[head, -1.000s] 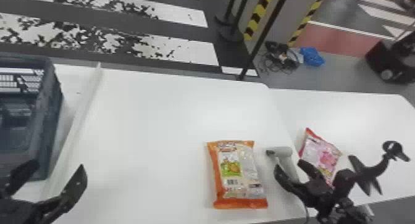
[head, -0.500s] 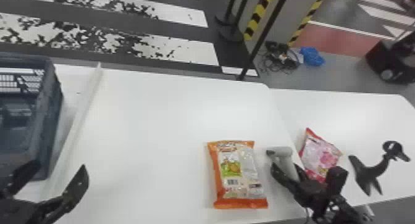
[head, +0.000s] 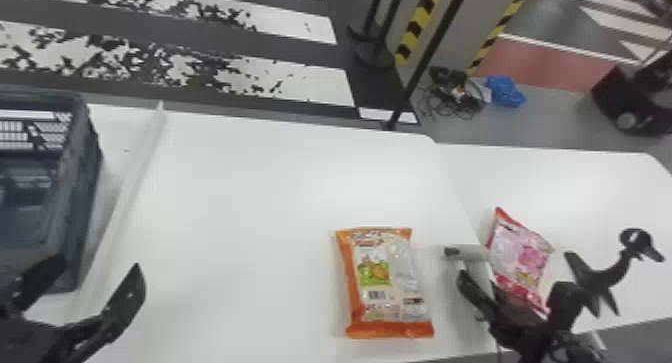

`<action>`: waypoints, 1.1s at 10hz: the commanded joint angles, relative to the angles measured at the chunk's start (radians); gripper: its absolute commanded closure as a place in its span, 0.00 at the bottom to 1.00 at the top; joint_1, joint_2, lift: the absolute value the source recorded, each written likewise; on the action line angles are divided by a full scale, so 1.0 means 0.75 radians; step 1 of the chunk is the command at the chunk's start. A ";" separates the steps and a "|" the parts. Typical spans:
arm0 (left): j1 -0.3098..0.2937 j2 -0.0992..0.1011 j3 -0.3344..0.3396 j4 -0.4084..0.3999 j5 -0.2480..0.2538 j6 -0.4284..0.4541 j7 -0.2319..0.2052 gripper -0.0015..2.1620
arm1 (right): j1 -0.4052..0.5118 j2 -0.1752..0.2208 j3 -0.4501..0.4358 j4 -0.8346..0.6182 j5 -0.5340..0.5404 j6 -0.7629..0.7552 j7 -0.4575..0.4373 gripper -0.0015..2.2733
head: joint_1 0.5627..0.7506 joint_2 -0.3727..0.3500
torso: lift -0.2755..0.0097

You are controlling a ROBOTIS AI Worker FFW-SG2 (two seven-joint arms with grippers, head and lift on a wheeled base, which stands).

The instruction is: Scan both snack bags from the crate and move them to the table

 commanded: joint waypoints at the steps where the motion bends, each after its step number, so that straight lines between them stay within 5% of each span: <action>1: -0.008 0.007 -0.007 0.002 0.002 -0.018 0.003 0.03 | 0.088 0.104 -0.081 -0.207 -0.016 0.082 -0.056 0.99 | 0.70 0.03 | 0.66; 4: -0.048 0.018 -0.024 0.010 0.027 -0.013 0.017 0.03 | 0.278 0.328 -0.171 -0.648 -0.085 0.327 -0.121 0.99 | 0.70 0.03 | 0.66; 8: -0.112 0.044 -0.046 0.061 0.070 -0.013 0.023 0.03 | 0.472 0.328 -0.156 -1.008 -0.194 0.515 -0.078 0.99 | 0.70 0.03 | 0.66; 11: -0.175 0.030 -0.056 0.121 0.070 -0.018 0.034 0.03 | 0.524 0.328 -0.062 -1.102 -0.165 0.675 -0.081 0.99 | 0.70 0.03 | 0.66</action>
